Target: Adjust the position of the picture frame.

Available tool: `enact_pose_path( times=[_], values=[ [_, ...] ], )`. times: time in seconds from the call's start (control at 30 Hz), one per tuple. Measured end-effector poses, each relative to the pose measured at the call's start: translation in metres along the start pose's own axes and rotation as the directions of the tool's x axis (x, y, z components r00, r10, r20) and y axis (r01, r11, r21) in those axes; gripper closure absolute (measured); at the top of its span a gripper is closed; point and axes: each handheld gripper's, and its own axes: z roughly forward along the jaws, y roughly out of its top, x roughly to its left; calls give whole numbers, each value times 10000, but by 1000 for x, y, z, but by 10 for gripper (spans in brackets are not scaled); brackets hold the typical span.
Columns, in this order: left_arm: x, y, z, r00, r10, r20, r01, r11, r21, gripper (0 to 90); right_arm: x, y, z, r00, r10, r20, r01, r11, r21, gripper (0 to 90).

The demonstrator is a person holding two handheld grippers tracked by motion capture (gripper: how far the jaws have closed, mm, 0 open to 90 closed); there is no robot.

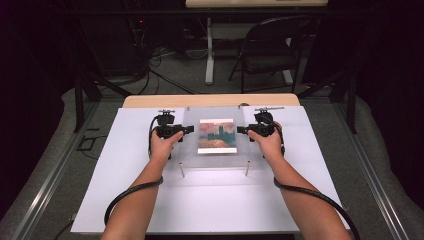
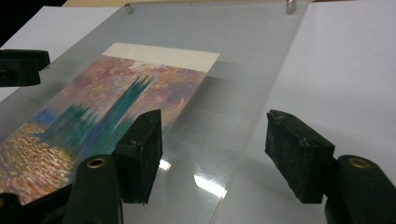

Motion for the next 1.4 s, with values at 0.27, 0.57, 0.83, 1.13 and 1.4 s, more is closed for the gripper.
enact_pose_path(
  times=[0.27, 0.57, 0.83, 1.13, 1.4],
  values=[
    [3, 2, 5, 10000, -65, -2, 65, 9999, 146, 342, 1, 2, 10, 10000, 80, -24, -79, 9995, 313, 356],
    [9, 3, 11, 9991, -413, 134, 408, 9985, 368, 338, -3, 7, 18, 9987, 504, -44, -501, 9978, 437, 350],
    [12, 1, 13, 9957, -839, 401, 825, 9960, 348, 310, -8, 5, 18, 9947, 966, -345, -951, 9945, 442, 344],
    [11, -4, 15, 9895, -1194, 809, 1169, 9925, 359, 294, -9, 3, 19, 9888, 1321, -698, -1271, 9893, 720, 329],
    [13, -4, 15, 9885, -1212, 901, 1183, 9923, 365, 300, -8, 3, 19, 9890, 1316, -677, -1271, 9896, 673, 325]
  ],
)
